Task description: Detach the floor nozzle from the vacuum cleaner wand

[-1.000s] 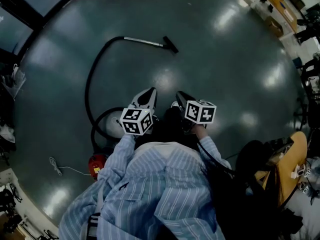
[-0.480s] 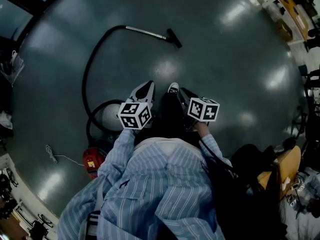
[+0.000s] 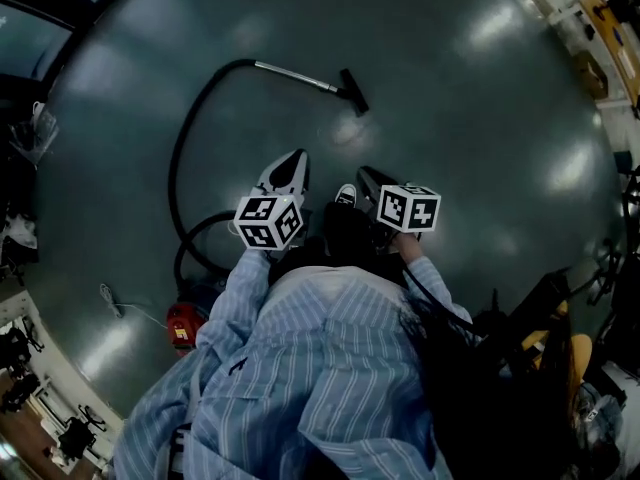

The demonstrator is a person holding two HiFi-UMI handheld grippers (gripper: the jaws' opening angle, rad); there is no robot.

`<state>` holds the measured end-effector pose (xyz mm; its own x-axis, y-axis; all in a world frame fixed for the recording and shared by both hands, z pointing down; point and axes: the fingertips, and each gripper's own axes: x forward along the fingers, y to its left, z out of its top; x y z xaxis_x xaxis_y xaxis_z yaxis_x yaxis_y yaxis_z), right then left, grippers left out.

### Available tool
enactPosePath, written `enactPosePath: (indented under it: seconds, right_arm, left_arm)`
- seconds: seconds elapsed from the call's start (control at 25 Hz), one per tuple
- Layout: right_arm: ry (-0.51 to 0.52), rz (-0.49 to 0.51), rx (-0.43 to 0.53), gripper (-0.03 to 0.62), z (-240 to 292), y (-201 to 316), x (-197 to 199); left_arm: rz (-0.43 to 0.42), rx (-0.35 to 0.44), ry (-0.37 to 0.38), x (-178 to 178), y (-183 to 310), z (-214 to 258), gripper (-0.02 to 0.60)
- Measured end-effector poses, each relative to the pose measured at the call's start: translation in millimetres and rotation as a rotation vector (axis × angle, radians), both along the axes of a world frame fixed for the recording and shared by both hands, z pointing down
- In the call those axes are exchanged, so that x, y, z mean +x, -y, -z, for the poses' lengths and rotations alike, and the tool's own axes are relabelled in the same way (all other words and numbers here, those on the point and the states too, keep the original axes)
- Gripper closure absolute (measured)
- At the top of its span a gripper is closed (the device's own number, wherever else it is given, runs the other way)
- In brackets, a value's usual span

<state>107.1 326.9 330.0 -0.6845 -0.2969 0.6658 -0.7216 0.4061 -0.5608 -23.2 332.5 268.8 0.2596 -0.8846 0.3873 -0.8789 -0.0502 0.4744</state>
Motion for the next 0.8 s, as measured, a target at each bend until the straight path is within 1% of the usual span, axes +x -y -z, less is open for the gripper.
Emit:
enactPosePath:
  seconds: [0.12, 0.28, 0.4, 0.56, 0.68, 0.8]
  right_arm:
    - [0.002, 0.005, -0.009, 0.557, -9.2, 33.3, 8.4]
    - [0.02, -0.008, -0.023, 0.556, -16.9, 65.4, 8.9]
    - [0.021, -0.035, -0.029, 0.556, -20.4, 87.2, 17.0]
    - [0.022, -0.072, -0.031, 0.556, -13.7, 112.7, 11.5]
    - [0.031, -0.078, -0.038, 0.556, -19.1, 122.5, 3.1]
    - [0.067, -0.074, -0.029, 0.556, -23.4, 139.5, -14.3]
  left_arm:
    - [0.004, -0.012, 0.013, 5.6, 25.6, -5.2, 0.574]
    - [0.013, -0.034, 0.022, 2.0, 52.8, -10.8, 0.574]
    - [-0.008, -0.03, 0.032, 8.2, 73.0, -7.4, 0.574]
    - [-0.029, -0.021, 0.036, 1.0, 95.9, 4.5, 0.574]
    - [-0.055, -0.024, 0.017, -5.2, 108.2, 1.9, 0.574]
    - [-0.1, -0.012, -0.028, -16.3, 133.2, -2.2, 0.574]
